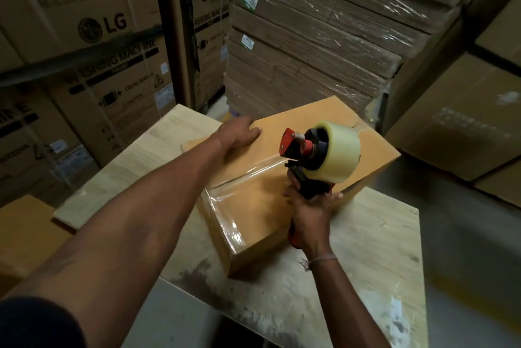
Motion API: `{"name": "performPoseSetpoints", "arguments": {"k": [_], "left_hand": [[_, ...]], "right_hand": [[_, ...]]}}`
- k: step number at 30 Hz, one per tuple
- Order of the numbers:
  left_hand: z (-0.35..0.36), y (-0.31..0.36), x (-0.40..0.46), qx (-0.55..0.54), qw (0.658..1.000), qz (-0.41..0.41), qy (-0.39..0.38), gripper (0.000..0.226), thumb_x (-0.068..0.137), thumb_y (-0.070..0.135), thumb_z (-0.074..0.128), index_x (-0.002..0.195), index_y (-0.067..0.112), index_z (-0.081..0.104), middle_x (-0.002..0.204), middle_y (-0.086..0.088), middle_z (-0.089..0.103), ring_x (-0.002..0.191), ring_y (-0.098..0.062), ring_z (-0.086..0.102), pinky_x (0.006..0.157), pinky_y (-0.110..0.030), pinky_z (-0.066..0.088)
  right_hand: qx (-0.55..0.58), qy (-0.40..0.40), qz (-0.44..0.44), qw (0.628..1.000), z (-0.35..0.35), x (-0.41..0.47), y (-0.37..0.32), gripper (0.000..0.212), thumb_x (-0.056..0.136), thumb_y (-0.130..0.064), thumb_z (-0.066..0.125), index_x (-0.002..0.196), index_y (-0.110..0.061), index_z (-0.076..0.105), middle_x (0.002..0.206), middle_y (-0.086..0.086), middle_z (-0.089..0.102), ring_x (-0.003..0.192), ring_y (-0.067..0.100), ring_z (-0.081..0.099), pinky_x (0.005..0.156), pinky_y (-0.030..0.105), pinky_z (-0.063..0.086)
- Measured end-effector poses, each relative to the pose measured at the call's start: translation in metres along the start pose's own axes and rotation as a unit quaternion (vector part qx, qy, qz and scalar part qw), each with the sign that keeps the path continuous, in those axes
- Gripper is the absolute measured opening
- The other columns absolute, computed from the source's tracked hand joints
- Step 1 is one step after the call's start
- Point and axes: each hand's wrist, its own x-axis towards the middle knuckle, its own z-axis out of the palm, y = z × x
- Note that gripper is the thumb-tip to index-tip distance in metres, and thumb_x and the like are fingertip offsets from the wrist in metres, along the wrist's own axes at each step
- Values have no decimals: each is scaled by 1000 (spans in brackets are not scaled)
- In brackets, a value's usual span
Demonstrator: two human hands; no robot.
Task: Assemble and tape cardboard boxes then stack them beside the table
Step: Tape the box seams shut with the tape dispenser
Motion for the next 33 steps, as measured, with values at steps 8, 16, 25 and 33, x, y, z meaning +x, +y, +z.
{"name": "performPoseSetpoints", "arguments": {"k": [8,16,25,33], "left_hand": [[-19,-25,-87,95,992,-69,-46,62,105,56,47,141,6,51,137,-18,61,120,-35,61,89,-39,46],[-37,-49,-136,115,976,-129,-129,84,102,71,34,159,10,26,147,-17,54,117,-35,62,81,-39,46],[-55,-47,-108,207,957,-135,-152,88,98,77,35,134,2,62,129,-14,65,99,-27,57,90,-37,42],[-15,-58,-84,45,994,-102,-3,88,94,80,39,150,13,39,143,-17,57,123,-35,59,83,-41,42]], "right_hand": [[28,-26,66,997,-11,-44,-85,49,70,-32,80,119,-33,71,108,-1,77,101,28,71,86,53,60],[31,-86,143,986,-16,-97,-120,34,88,-7,72,113,-29,75,91,-2,76,79,21,63,63,29,53],[74,-110,140,981,-6,-137,-129,47,81,2,71,121,-24,73,110,-12,79,105,13,71,81,37,58],[15,-36,56,998,-30,1,-109,57,71,-15,80,127,-22,68,111,-2,78,95,13,74,70,33,62]]}}
